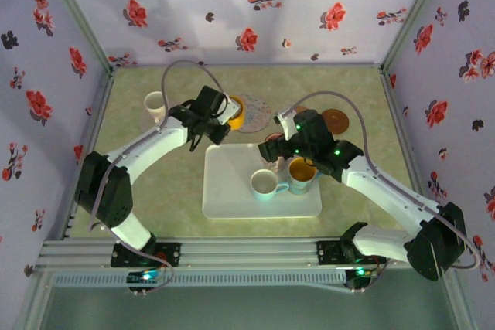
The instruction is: Place the cup by the coaster
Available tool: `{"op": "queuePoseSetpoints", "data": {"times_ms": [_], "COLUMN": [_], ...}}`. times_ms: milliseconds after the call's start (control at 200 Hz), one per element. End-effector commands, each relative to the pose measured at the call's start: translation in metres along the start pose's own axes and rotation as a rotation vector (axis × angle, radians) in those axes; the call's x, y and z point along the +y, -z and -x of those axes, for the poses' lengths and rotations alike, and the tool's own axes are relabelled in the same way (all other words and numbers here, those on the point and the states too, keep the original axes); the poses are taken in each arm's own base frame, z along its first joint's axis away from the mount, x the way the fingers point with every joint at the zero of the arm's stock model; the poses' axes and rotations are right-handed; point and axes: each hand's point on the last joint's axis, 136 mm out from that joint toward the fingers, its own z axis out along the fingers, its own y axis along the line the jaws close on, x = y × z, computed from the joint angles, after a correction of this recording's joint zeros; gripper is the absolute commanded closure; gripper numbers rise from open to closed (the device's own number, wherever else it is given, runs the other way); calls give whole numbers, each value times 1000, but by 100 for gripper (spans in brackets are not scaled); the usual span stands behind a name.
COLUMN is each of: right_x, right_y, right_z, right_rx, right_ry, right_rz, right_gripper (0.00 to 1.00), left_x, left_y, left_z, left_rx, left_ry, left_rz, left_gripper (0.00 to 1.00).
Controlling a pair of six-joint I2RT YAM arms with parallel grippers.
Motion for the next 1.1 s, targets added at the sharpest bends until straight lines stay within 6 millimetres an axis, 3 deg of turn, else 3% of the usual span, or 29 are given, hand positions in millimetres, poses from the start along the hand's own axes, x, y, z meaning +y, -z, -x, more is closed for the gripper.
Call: {"op": "queuePoseSetpoints", "data": {"times_ms": [0,225,485,1095], "right_x": [2,9,6,14], "right_y": [-4,-14,-19,-58], "right_z": [18,27,36,57], "right_rx": [-56,-67,-93,-104], "right_ry": [-4,-35,-69,-122], "right_rz": [23,64,49,112], "right_gripper": [1,1,1,1], "left_x": [32,55,78,118], "left_y": [31,36,24,-28], "left_z": [36,46,44,16], "left_rx": [-110,-113,-93,33], "left_ry": [121,221,318,432], "left_rz": [120,173,175,172], "left_gripper": [100,100,100,100]}}
